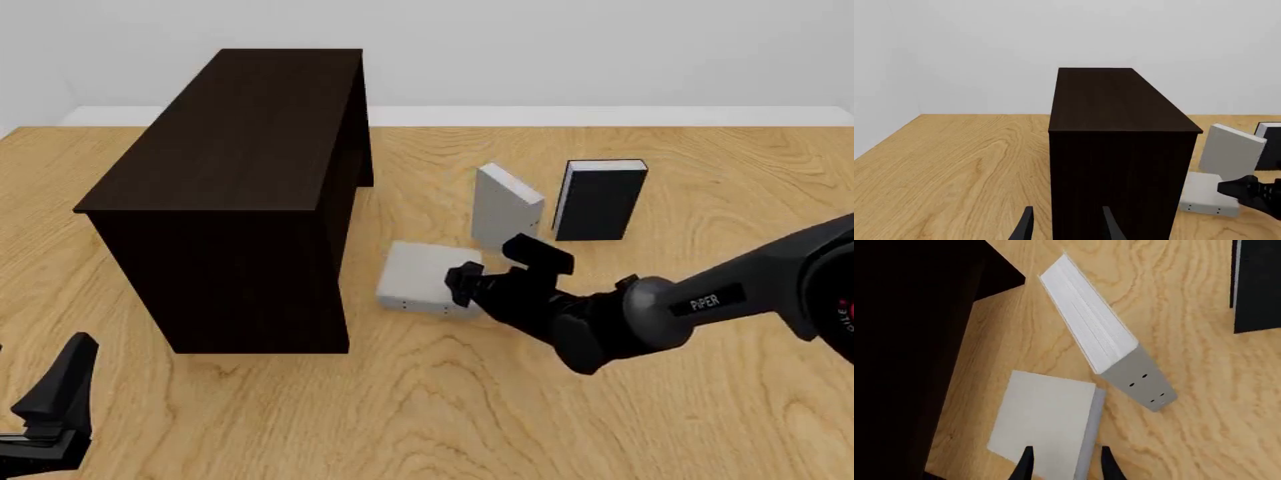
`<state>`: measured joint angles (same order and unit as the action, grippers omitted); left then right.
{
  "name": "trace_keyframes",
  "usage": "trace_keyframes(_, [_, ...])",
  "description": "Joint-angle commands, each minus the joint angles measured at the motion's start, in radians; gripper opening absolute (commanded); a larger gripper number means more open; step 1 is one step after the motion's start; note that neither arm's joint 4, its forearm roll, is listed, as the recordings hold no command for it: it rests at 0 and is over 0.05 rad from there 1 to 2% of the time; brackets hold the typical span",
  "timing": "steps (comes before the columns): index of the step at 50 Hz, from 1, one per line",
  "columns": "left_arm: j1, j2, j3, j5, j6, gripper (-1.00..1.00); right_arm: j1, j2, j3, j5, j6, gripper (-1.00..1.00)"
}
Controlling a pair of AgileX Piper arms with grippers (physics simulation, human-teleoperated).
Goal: Pick up the book on the right and place it under the cabinet shelf.
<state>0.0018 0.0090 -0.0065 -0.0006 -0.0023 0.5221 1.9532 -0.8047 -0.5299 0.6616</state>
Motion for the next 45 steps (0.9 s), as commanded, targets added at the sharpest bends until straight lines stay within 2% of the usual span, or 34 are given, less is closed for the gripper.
trace_keyframes(1, [0.0, 0.0, 0.0, 0.0, 0.0, 1.0, -0.015, -0.055, 0.04, 0.029, -0.032, 1.0])
trace_keyframes(13, [0.0, 0.0, 0.0, 0.0, 0.0, 1.0, -0.043, -0.142, 0.035, 0.134, -0.16, 1.0])
trace_keyframes(14, [0.0, 0.0, 0.0, 0.0, 0.0, 1.0, -0.062, -0.145, 0.016, 0.167, -0.215, 1.0])
trace_keyframes(17, [0.0, 0.0, 0.0, 0.0, 0.0, 1.0, -0.053, -0.159, 0.018, 0.187, -0.239, 1.0])
trace_keyframes(19, [0.0, 0.0, 0.0, 0.0, 0.0, 1.0, -0.084, -0.178, -0.007, 0.244, -0.329, 1.0])
trace_keyframes(22, [0.0, 0.0, 0.0, 0.0, 0.0, 1.0, -0.092, -0.194, -0.017, 0.283, -0.379, 1.0])
trace_keyframes(24, [0.0, 0.0, 0.0, 0.0, 0.0, 1.0, -0.104, -0.201, -0.021, 0.299, -0.397, 1.0])
trace_keyframes(25, [0.0, 0.0, 0.0, 0.0, 0.0, 1.0, -0.095, -0.209, -0.014, 0.297, -0.389, 1.0])
trace_keyframes(26, [0.0, 0.0, 0.0, 0.0, 0.0, 1.0, -0.109, -0.19, -0.034, 0.33, -0.432, 1.0])
trace_keyframes(28, [0.0, 0.0, 0.0, 0.0, 0.0, 1.0, -0.099, -0.212, -0.018, 0.326, -0.421, 1.0])
trace_keyframes(33, [0.0, 0.0, 0.0, 0.0, 0.0, 1.0, -0.107, -0.229, -0.015, 0.349, -0.447, 1.0])
trace_keyframes(36, [0.001, 0.0, 0.003, -0.003, 0.001, 1.0, -0.141, -0.241, -0.021, 0.368, -0.485, 1.0])
trace_keyframes(45, [0.001, 0.0, 0.001, -0.002, 0.001, 1.0, -0.143, -0.219, -0.02, 0.365, -0.51, 1.0])
